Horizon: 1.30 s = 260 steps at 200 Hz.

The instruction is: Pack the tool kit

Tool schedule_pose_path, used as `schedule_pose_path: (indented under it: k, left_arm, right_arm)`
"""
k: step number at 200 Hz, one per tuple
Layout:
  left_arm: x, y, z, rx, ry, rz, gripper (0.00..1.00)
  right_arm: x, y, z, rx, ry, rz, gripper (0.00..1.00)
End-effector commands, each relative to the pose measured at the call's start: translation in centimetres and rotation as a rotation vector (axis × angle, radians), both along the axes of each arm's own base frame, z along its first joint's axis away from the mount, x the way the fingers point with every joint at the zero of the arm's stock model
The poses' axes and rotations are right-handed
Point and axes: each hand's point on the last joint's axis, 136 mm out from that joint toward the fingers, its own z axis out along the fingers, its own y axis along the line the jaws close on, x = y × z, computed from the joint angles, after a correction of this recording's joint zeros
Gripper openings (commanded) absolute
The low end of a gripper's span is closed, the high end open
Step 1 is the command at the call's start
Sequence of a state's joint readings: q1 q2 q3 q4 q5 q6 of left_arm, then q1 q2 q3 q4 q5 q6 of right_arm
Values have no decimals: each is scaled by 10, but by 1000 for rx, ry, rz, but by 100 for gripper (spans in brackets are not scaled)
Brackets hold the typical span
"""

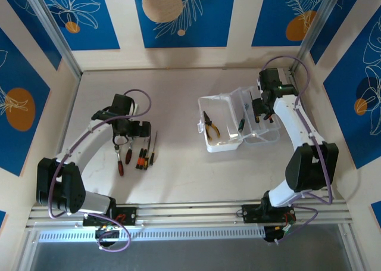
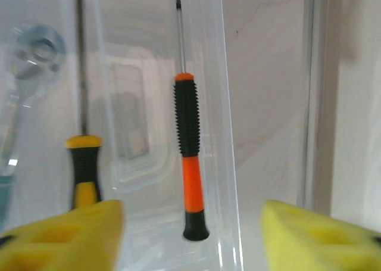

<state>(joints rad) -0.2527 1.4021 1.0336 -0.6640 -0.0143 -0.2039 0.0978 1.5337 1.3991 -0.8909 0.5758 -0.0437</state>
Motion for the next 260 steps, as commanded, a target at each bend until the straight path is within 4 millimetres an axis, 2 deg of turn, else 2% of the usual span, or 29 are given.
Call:
schedule_pose_path:
  k: [1, 33, 57, 87, 131, 179, 221, 260]
  left_arm:
    - [-10, 14, -7, 37, 27, 44, 100]
    - [-10, 31, -23, 82, 19, 118, 100]
    - [-3, 34, -39, 85, 49, 139, 94]
    - [11, 31, -55, 76, 76, 143, 85]
    - [30, 28, -76, 88, 119, 129, 68]
    - [44, 24, -97, 68, 162, 136, 54]
    - [44, 22, -107, 54, 188, 134, 34]
    - [43, 21, -111, 38, 205, 134, 21]
  right_arm:
    - [-9, 17, 27, 54, -55, 15, 97]
    - [-17, 64, 31, 139, -79, 126, 99]
    - [-21, 102, 22, 197, -72, 210, 99]
    - [-23, 125, 5, 205, -27, 246, 99]
    - [-25, 141, -2, 207, -4, 272, 99]
    - [-26, 146, -4, 206, 8, 284, 99]
    - [-26, 146, -4, 204, 13, 287, 99]
    - [-26, 147, -3, 207, 10, 291, 99]
